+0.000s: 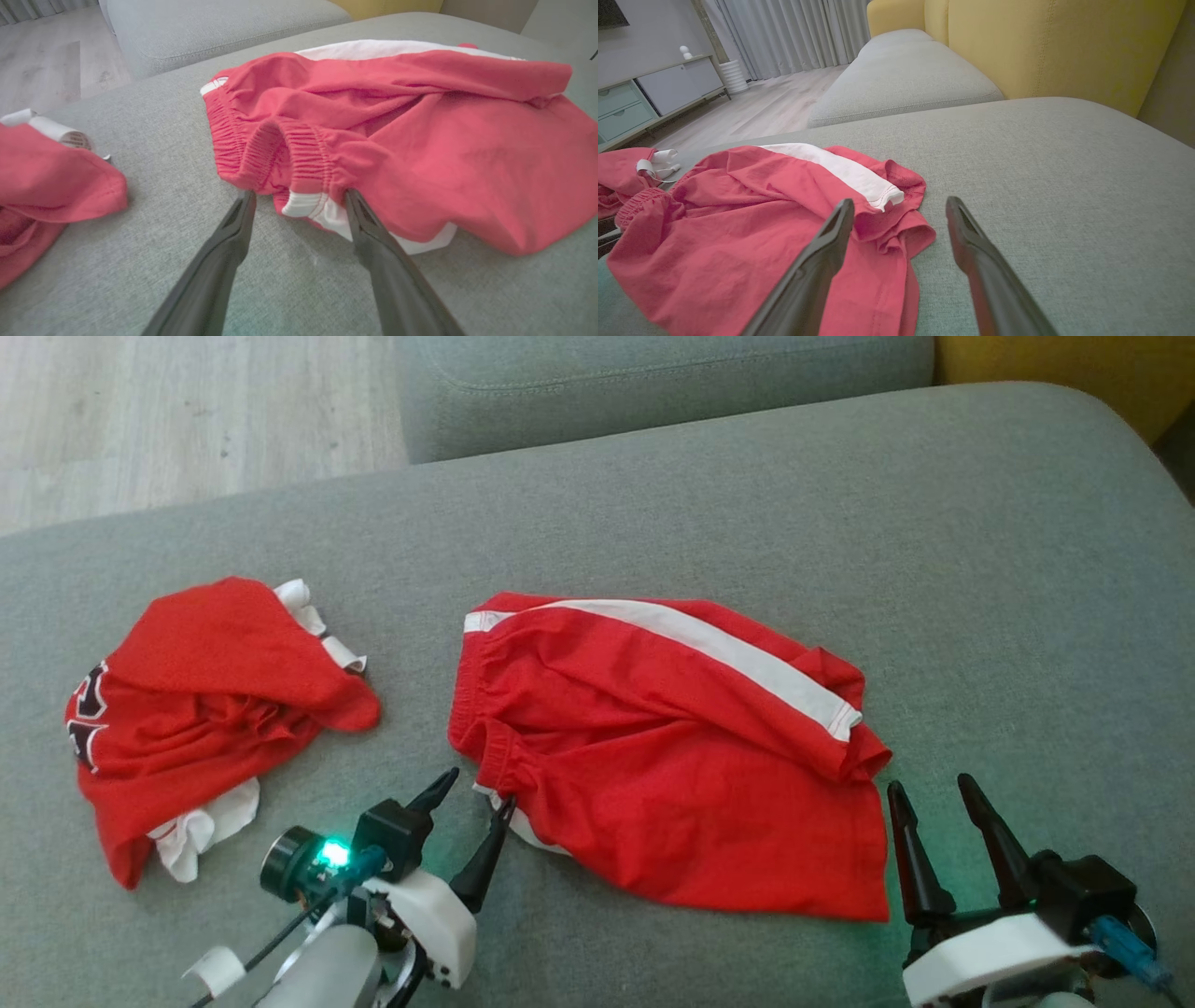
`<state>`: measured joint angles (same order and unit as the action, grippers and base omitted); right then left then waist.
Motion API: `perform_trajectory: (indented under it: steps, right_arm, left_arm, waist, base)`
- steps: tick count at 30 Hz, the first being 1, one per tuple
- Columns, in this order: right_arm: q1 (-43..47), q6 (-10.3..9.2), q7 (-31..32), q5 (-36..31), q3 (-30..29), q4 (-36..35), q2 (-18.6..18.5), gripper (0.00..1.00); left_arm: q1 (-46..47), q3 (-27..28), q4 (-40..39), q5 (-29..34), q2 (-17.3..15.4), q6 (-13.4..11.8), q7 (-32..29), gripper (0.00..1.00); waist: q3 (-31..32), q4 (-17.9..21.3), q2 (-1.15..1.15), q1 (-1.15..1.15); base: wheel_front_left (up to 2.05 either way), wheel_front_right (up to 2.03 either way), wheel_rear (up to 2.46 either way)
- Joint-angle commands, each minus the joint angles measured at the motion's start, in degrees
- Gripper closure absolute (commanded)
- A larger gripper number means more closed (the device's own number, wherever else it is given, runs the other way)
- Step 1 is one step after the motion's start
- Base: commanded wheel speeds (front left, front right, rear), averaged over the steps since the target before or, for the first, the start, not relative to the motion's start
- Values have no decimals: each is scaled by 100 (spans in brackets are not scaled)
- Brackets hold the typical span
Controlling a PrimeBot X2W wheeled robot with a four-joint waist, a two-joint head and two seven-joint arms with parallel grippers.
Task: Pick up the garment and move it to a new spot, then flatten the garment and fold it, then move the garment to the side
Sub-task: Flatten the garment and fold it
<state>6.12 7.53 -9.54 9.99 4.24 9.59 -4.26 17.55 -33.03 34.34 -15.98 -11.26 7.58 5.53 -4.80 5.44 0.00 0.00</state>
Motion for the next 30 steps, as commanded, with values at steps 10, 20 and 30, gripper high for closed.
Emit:
perform_trajectory:
  steps: [10,20,30]
  right_arm:
    - [-236,-4,28,-84,134,-192,-23,0]
    - [-42,-4,383,-19,674,-162,-575,0]
    - [209,-4,1226,572,1689,-309,-1750,0]
  left_arm:
    - [533,-31,183,-126,-126,-10,33,1]
    - [666,-63,223,-443,-127,-9,242,100]
    - [690,-51,183,-544,-188,-32,255,100]
  waist:
    - [-74,62,0,0]
    - [-57,71,0,0]
    - [41,87,0,0]
  base:
    - [0,0,0]
    - [0,0,0]
    - [0,0,0]
